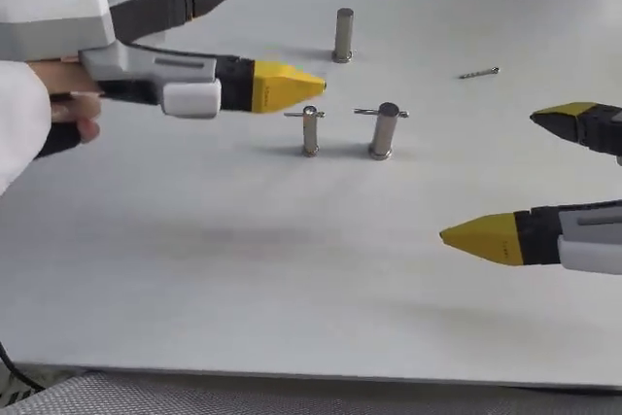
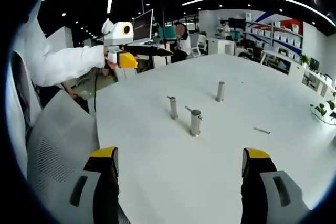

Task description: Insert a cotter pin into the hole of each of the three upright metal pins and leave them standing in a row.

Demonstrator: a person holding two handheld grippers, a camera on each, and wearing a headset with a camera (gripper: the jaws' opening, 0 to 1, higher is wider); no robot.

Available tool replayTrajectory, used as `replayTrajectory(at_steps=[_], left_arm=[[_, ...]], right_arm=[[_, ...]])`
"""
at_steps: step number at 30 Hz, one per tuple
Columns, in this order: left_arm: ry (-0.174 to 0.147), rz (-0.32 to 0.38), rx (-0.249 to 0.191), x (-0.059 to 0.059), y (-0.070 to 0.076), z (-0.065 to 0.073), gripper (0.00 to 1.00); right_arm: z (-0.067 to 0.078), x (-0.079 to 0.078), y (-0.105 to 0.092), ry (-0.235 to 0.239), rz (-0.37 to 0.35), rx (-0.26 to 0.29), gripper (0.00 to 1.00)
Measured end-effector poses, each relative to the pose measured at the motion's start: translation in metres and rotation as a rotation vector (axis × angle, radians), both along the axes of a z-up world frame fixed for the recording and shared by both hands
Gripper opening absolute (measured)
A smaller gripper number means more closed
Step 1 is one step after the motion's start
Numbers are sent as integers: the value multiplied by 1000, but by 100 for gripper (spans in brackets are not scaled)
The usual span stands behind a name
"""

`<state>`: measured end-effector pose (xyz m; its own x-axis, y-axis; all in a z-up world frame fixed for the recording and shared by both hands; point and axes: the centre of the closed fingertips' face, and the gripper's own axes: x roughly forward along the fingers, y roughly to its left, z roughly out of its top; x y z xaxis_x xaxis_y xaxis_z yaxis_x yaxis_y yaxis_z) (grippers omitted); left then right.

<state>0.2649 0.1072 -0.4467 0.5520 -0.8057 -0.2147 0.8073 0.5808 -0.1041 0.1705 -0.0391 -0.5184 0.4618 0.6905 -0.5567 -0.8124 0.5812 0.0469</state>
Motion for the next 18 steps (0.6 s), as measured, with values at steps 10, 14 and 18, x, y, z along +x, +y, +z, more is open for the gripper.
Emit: replayTrajectory(at_steps=[10,14,18], left_arm=[[-10,1,-37,74,-15,-6,81],[-1,4,-13,93,-23,-21,72],[-2,35,6,115,-26,-35,57]], right_arm=[[1,2,-5,1,-14,11,95],[-2,1,-6,9,-18,13,94],[-3,1,-6,15,-25,20,94]])
